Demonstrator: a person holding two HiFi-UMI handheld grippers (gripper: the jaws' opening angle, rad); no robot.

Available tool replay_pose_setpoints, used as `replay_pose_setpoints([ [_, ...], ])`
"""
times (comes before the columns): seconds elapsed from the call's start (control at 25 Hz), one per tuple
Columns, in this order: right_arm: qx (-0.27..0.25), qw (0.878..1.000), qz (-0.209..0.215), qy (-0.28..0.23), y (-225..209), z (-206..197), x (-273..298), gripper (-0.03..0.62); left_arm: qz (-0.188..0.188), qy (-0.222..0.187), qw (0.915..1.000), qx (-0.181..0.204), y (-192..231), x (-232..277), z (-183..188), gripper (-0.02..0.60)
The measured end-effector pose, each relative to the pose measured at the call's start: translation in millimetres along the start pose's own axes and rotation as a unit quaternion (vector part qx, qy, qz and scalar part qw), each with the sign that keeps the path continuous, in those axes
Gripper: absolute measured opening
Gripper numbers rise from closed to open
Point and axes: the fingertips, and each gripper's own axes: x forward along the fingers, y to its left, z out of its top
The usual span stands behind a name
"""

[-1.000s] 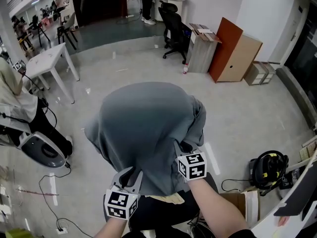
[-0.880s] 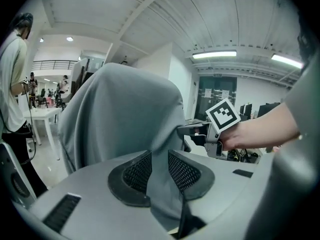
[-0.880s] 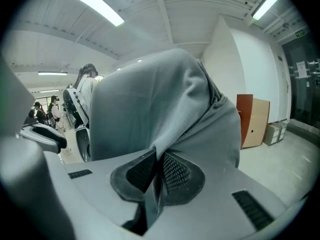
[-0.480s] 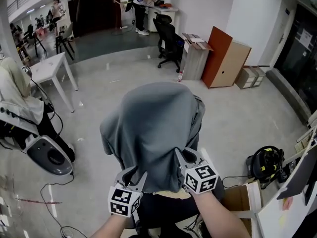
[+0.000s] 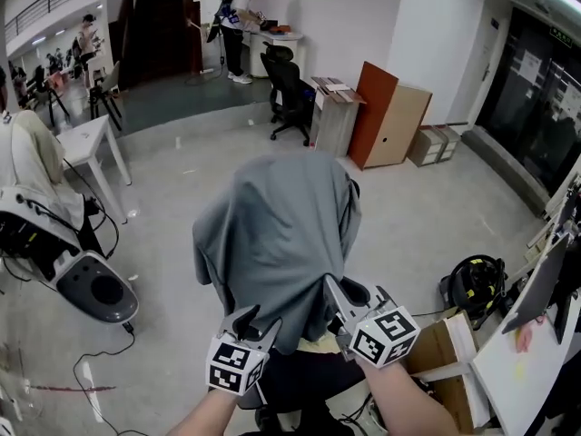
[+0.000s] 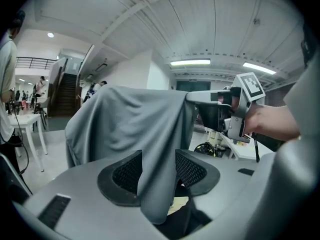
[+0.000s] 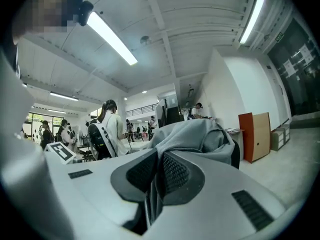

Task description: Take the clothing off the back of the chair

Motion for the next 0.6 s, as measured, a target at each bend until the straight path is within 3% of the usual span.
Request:
replay_pose_setpoints([
  [0.2, -0.004, 0.999, 0.001, -0.033, 44, 29, -36, 0.032, -0.036, -0.01, 0.999, 0.022, -20, -22, -1, 0.222],
  [0.32, 0.001, 0.998, 0.009, -0.055, 67, 46, -56, 0.032, -0.054, -0.015, 0.9968, 0.057, -36, -29, 2, 0.265],
  [0.6, -0.021, 0.994, 0.036, -0.104, 105, 92, -112, 0.031, -0.035, -0.007, 0.9953, 0.09, -67, -32, -17, 0.333],
])
